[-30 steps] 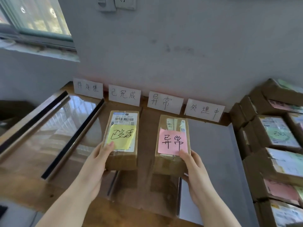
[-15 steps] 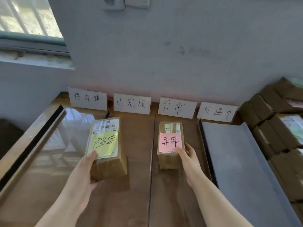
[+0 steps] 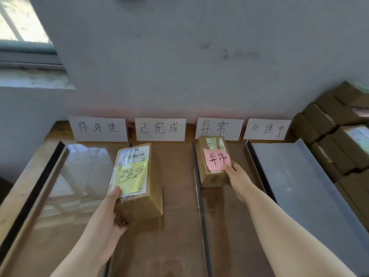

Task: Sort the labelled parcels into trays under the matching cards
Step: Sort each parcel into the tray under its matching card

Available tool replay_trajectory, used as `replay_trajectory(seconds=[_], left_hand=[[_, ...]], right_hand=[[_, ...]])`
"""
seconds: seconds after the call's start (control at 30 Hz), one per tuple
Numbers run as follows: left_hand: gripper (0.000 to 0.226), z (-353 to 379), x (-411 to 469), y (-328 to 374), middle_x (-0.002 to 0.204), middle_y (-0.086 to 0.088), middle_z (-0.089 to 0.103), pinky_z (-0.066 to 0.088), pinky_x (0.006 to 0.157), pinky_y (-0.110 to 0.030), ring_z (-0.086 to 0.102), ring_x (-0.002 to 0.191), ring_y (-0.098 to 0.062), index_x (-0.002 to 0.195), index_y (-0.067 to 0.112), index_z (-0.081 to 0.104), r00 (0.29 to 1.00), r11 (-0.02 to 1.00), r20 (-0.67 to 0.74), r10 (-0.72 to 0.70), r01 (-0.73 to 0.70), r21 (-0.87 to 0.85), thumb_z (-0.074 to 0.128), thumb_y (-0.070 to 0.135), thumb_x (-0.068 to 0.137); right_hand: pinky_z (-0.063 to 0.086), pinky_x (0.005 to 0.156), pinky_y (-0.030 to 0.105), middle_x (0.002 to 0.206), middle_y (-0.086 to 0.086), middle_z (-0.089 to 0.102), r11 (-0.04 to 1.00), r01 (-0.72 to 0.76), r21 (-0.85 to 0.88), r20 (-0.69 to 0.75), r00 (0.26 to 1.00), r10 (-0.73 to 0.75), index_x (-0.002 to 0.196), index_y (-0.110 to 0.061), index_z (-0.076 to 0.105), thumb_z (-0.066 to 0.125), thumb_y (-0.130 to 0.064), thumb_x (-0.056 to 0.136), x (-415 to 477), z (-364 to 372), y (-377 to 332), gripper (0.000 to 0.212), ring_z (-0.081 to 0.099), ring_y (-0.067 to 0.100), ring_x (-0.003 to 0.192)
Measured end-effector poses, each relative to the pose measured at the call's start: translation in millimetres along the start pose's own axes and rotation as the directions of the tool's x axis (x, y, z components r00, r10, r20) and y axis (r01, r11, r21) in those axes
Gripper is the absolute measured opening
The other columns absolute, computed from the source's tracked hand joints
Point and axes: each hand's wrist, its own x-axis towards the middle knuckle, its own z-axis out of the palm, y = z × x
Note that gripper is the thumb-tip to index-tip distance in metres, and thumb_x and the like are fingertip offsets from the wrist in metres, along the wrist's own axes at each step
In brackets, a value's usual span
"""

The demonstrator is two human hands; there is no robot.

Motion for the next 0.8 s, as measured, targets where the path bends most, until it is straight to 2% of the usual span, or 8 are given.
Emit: replay_trajectory(seconds=[0.23,0.3,0.37,0.47,0.53,0.6,0.7,0.8], left_hand=[[0.026,-0.4,10.6,4.4,0.108,-0.001,0.066,0.045,0.094,-0.043,0.061,0.101,-0.019,0.116,0.022,0.053,1.0,1.0,0.001,-0.01,0.01,0.014,0.052,0.036,0.094],[0.017,0.6,13.3,4.7,0.103,0.001,0.069,0.045,0.092,-0.041,0.062,0.096,-0.017,0.106,0.024,0.058,1.0,0.999,0.015,-0.005,0.005,0.038,0.05,0.034,0.095],[0.018,0.7,19.1,3.1,0.097,0.003,0.073,0.046,0.088,-0.041,0.063,0.094,-0.017,0.106,0.026,0.06,1.0,0.997,0.023,0.009,-0.011,0.076,0.048,0.035,0.096],[0.019,5.8,28.5,0.5,0.091,0.006,0.075,0.049,0.081,-0.039,0.067,0.089,-0.014,0.106,0.028,0.06,0.998,0.988,0.05,0.027,-0.034,0.148,0.046,0.037,0.097],[0.022,9.9,34.7,0.2,0.099,0.004,0.074,0.05,0.082,-0.036,0.068,0.091,-0.014,0.109,0.028,0.061,0.997,0.973,0.074,0.035,-0.05,0.223,0.047,0.039,0.096],[0.027,9.0,42.0,1.2,0.109,0.004,0.071,0.047,0.095,-0.038,0.065,0.103,-0.016,0.113,0.031,0.061,0.992,0.945,0.108,0.06,-0.092,0.314,0.052,0.046,0.093],[0.044,5.3,51.2,6.0,0.117,0.01,0.067,0.042,0.103,-0.044,0.059,0.115,-0.015,0.122,0.037,0.056,0.983,0.872,0.15,0.108,-0.167,0.459,0.053,0.06,0.085],[0.042,5.4,61.0,15.4,0.114,0.013,0.065,0.046,0.099,-0.041,0.059,0.111,-0.013,0.127,0.03,0.051,0.969,0.764,0.128,0.211,-0.245,0.596,0.05,0.051,0.09]], right_hand=[[0.031,0.112,0.045,0.144,0.002,0.046,1.0,-0.019,0.017,-0.04,0.999,0.019,0.146,-0.022,0.032,0.046,-0.036,0.098,-1.8,2.7,-12.9,0.052,0.042,0.024,0.132],[0.026,0.111,0.042,0.152,0.0,0.034,0.993,0.089,-0.073,-0.229,0.968,-0.103,0.148,-0.025,0.027,0.049,-0.034,0.097,-19.4,5.4,-19.1,0.056,0.03,0.023,0.14],[0.023,0.11,0.032,0.152,-0.003,0.032,0.939,0.256,-0.231,-0.378,0.865,-0.329,0.145,-0.026,0.032,0.05,-0.028,0.097,-46.8,17.4,-29.1,0.052,0.024,0.015,0.142],[0.026,0.109,0.021,0.142,-0.013,0.041,0.877,0.428,-0.22,-0.139,0.876,-0.463,0.141,-0.025,0.04,0.047,-0.021,0.097,-83.1,54.5,-41.6,0.044,0.031,-0.001,0.133],[0.027,0.109,0.018,0.139,-0.022,0.037,0.912,0.382,-0.147,0.153,0.92,-0.36,0.144,-0.031,0.033,0.046,-0.031,0.098,-101.1,84.4,-44.9,0.048,0.031,-0.008,0.129],[0.026,0.108,0.017,0.139,-0.026,0.034,0.934,0.337,-0.115,0.304,0.907,-0.29,0.147,-0.033,0.026,0.044,-0.045,0.096,-109.4,111.8,-44.6,0.056,0.03,-0.009,0.128],[0.031,0.105,0.018,0.137,-0.027,0.039,0.945,0.32,-0.069,0.338,0.899,-0.279,0.145,-0.04,0.024,0.044,-0.056,0.091,-108.4,139.5,-43.9,0.06,0.036,-0.007,0.125],[0.033,0.095,0.014,0.134,-0.023,0.044,0.959,0.271,-0.086,0.311,0.921,-0.233,0.144,-0.039,0.024,0.046,-0.049,0.094,-100.8,153.2,-47.9,0.056,0.041,-0.006,0.115]])
